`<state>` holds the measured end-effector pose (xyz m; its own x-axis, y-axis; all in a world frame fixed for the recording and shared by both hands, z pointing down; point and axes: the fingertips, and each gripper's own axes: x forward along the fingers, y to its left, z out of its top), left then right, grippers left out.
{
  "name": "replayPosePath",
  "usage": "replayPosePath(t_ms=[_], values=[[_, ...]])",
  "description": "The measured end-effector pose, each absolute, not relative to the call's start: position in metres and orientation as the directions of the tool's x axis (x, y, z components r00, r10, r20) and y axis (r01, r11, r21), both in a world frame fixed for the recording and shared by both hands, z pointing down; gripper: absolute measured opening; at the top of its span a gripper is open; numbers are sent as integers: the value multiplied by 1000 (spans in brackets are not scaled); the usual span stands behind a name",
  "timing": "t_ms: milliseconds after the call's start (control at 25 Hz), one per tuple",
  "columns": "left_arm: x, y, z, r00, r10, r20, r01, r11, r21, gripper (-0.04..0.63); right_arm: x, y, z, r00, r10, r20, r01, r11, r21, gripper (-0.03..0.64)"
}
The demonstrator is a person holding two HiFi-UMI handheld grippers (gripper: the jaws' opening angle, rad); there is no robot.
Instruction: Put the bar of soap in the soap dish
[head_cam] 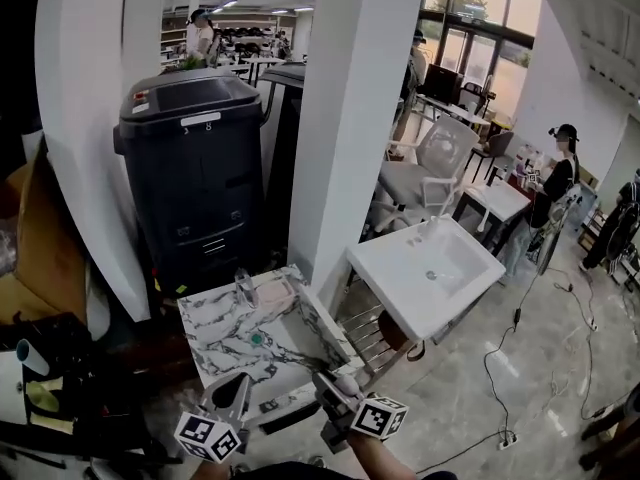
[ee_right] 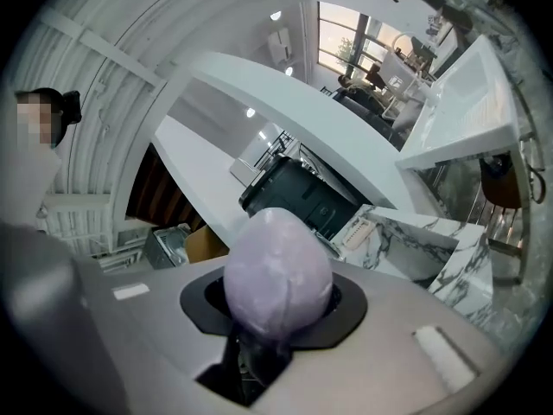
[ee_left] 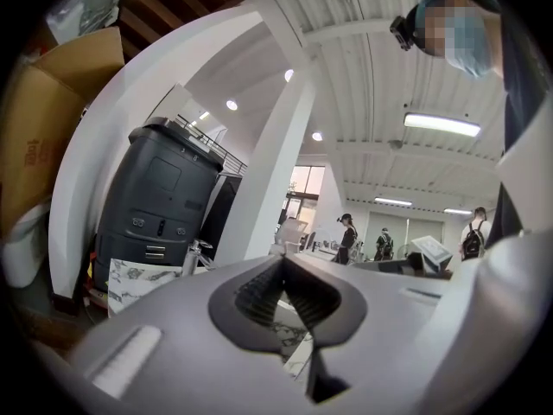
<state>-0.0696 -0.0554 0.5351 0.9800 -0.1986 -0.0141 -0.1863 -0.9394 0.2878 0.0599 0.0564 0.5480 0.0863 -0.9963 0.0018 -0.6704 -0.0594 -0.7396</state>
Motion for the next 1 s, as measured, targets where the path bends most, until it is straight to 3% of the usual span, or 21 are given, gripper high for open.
replayPosePath(t_ms=[400,1000], values=[[-31,-2,543,947,-323,2,-308,-900,308,54,111,80,554,-71,-997,43,-695,18,-719,109],[9,-33,554,946,-322,39,-316,-891,326,54,146,31,569,-127,-986,109,-709,13,-706,109]])
